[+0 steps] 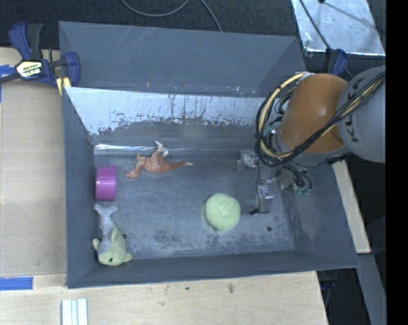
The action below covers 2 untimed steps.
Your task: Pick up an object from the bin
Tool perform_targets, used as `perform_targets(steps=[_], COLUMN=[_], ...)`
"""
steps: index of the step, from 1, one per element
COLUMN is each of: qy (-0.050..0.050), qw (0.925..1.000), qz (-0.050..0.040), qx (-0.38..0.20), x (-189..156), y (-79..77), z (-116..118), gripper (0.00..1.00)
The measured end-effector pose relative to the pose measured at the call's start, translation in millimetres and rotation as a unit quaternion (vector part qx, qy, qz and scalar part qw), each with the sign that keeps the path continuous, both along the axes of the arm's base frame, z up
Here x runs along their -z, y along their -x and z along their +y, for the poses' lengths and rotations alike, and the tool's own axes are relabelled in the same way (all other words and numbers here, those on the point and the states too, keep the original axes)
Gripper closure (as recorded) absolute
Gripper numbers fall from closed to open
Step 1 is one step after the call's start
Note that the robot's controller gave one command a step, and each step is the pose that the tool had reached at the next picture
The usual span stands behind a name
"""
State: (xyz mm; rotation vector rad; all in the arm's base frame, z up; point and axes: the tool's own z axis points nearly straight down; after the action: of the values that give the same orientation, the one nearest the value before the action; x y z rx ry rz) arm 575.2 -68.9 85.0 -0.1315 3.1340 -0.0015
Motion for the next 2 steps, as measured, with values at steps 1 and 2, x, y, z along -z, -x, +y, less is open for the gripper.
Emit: perform_targets(steps=[1, 2], qy=[-0.001, 0.0], qw=[0.9971, 0.999], qz=[0.0011, 0.0017], qx=[-0.076, -0.045], x=[0.2, -13.9], y=[7.0, 39.1], z=[25.0, 53.1], gripper=[0.0, 0.0])
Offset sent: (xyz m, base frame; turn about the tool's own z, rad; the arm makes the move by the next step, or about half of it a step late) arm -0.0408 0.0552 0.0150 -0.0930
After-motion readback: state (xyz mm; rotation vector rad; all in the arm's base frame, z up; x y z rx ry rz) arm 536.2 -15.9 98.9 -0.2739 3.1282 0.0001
